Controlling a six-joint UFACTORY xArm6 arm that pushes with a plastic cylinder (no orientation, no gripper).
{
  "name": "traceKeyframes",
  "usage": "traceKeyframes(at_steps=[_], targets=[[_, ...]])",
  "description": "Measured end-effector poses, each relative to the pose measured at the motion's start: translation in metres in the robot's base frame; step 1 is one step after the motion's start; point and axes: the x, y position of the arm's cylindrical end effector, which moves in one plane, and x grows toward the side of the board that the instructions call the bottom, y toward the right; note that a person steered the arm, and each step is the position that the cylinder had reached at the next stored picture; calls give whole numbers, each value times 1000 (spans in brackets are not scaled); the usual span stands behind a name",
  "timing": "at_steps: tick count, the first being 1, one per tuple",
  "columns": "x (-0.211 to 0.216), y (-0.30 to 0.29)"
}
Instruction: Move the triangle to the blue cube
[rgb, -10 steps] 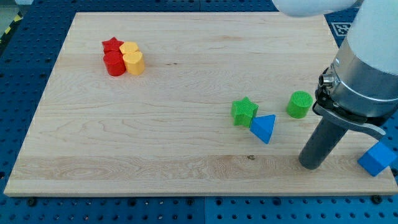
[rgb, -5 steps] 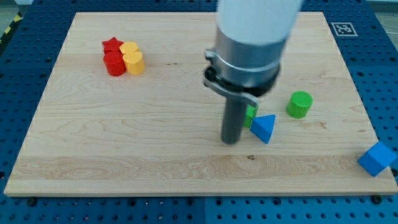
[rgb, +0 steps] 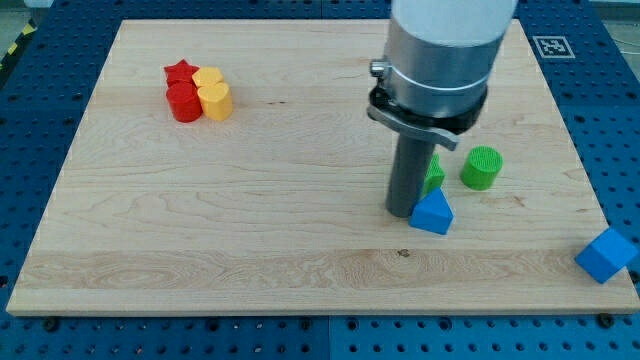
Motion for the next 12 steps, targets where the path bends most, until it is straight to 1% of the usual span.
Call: traceKeyframes(at_steps=[1,2,4,5,6,7,9,10,11,12], targets=[[1,40],[16,45],[48,17],[71,14],[78,35],[34,53],[23,63],[9,63],[3,75],[8,101]])
